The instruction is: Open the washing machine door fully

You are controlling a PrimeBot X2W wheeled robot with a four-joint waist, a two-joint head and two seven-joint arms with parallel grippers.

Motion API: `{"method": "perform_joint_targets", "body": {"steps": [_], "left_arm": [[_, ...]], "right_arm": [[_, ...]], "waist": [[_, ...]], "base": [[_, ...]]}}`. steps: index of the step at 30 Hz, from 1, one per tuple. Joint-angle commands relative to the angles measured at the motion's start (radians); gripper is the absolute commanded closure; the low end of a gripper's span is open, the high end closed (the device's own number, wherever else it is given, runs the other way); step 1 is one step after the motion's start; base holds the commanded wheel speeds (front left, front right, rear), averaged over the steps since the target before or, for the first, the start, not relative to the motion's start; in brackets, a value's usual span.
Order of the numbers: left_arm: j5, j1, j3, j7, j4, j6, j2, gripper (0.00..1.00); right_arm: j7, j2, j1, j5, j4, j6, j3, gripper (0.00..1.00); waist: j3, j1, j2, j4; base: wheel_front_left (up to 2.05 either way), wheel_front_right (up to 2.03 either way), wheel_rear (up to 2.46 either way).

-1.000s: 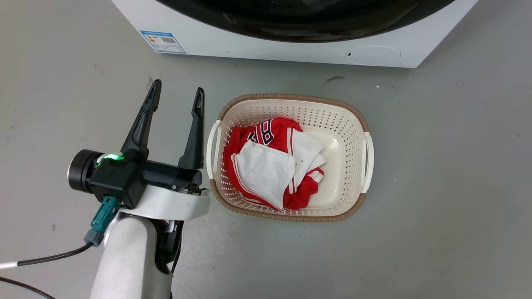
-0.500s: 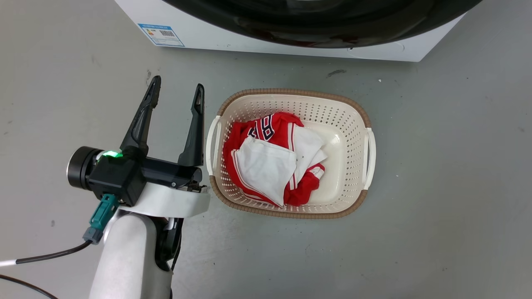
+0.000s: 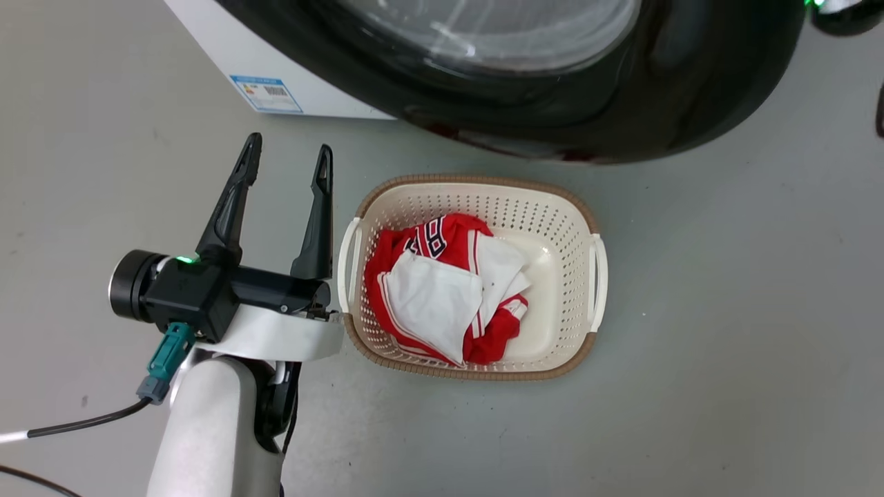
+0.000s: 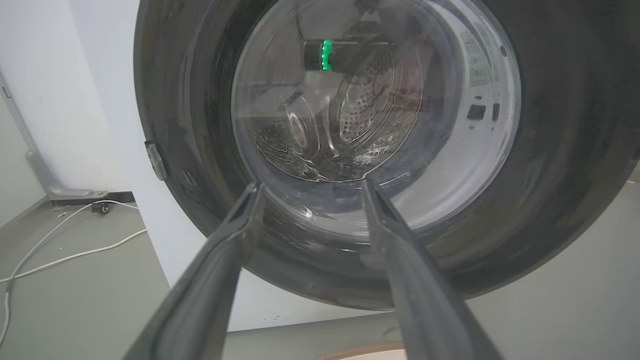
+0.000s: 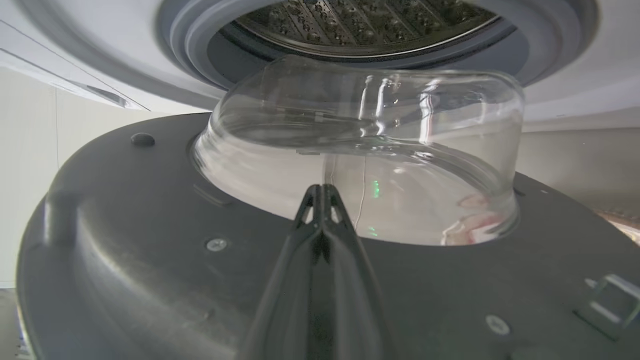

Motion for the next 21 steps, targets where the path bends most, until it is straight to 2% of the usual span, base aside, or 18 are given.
{"method": "perform_joint_targets", "body": {"steps": [1,11,21], "left_arm": [[0.003,0.01,0.001,-0.003,0.003,0.0,0.0,0.0],[0.011,0.074,0.016,-0.003,0.031,0.0,0.0,0.0],[0.019,0.158,0.034,-0.003,0.05,0.0,-0.001,0.0]], "right_arm": [[0.009,0.01,0.02,0.007,-0.008,0.0,0.003,1.0],[0.093,0.039,0.206,0.015,-0.127,0.0,0.031,1.0],[0.101,0.088,0.453,0.039,-0.304,0.0,0.046,1.0]], "waist": [[-0.015,0.0,0.0,-0.007],[-0.143,0.0,0.0,-0.032],[-0.277,0.0,0.0,-0.034]], "base": [[0.0,0.0,0.0],[0.0,0.0,0.0],[0.0,0.0,0.0]]}}
